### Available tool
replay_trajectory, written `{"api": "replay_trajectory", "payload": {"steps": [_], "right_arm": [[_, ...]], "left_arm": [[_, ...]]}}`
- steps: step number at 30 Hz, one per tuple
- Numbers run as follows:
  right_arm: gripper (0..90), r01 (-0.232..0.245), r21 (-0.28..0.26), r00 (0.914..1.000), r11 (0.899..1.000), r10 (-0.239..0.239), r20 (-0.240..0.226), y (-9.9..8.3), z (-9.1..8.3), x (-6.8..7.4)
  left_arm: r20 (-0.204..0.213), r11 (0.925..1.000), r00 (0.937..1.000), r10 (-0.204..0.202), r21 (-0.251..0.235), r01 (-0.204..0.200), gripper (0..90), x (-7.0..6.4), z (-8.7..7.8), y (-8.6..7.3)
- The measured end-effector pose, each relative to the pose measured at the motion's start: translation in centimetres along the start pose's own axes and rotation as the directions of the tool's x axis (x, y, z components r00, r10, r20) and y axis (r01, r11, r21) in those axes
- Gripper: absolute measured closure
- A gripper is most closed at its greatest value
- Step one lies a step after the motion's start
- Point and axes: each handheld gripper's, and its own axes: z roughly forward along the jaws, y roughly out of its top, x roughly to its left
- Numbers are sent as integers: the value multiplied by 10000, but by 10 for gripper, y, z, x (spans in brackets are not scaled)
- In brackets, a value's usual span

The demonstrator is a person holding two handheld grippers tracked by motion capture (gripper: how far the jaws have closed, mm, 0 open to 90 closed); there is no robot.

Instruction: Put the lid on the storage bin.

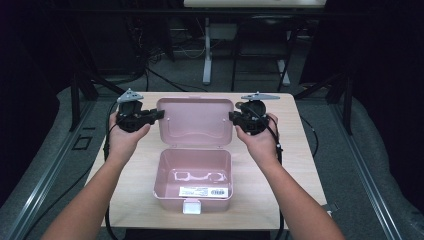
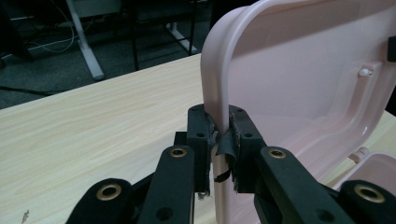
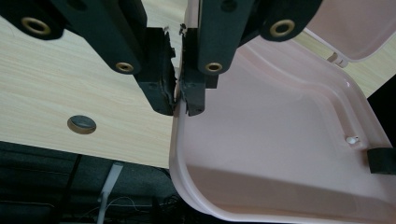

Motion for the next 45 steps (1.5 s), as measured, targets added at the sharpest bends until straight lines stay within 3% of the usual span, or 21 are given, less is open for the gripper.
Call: {"api": "replay_trajectory", "payload": {"steps": [21, 26, 45], "right_arm": [[809, 115, -150, 9999, 9998, -116, -68, -4, -5, 2], [809, 157, -158, 9998, 9998, -158, -86, -4, -6, 3], [808, 250, -219, 9995, 9994, -254, -207, -5, -9, 3]], "left_arm": [[311, 9999, 9995, 80, -87, -77, 810, -2, -2, -1], [401, 9996, 9992, -84, -267, 95, 810, -1, -2, -3], [563, 9996, 9982, -210, -191, 221, 797, -1, -7, -2]]}}
